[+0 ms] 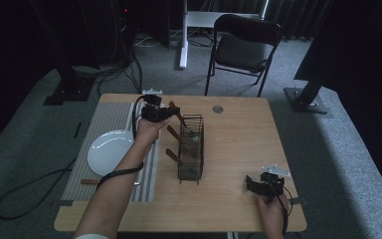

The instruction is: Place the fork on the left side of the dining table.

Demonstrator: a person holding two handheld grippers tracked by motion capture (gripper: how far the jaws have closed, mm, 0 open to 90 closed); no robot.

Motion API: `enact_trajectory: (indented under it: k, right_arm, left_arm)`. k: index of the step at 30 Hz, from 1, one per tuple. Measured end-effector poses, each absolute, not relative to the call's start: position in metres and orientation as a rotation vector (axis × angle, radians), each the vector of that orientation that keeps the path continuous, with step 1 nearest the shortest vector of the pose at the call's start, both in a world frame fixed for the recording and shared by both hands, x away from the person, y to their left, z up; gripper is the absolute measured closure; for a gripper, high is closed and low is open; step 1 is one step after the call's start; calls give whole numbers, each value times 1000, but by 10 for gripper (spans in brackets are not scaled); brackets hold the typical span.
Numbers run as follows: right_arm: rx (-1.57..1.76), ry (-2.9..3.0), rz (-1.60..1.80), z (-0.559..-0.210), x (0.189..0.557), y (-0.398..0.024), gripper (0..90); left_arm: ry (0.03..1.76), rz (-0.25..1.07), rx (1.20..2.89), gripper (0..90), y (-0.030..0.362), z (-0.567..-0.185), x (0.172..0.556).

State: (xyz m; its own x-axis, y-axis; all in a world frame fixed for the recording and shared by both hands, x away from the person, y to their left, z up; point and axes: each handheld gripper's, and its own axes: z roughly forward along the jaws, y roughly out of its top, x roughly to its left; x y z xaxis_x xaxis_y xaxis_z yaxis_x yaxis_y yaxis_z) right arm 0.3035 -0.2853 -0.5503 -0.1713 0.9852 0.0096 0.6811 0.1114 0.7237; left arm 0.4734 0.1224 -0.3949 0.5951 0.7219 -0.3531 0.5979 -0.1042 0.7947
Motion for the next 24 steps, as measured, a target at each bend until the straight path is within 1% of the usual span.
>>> enact_trajectory:
  k: [16, 22, 24]
  right_arm:
    - [1615, 1912, 827, -550, 303, -285, 138]
    - [1615, 1912, 827, -550, 303, -285, 138]
    - [1617, 1910, 829, -550, 303, -285, 139]
  left_arm:
    - [1044, 138, 1765, 806, 133, -371, 457]
    - [1029, 153, 1746, 806, 138, -353, 451]
    - [1024, 168, 1734, 806, 142, -342, 448]
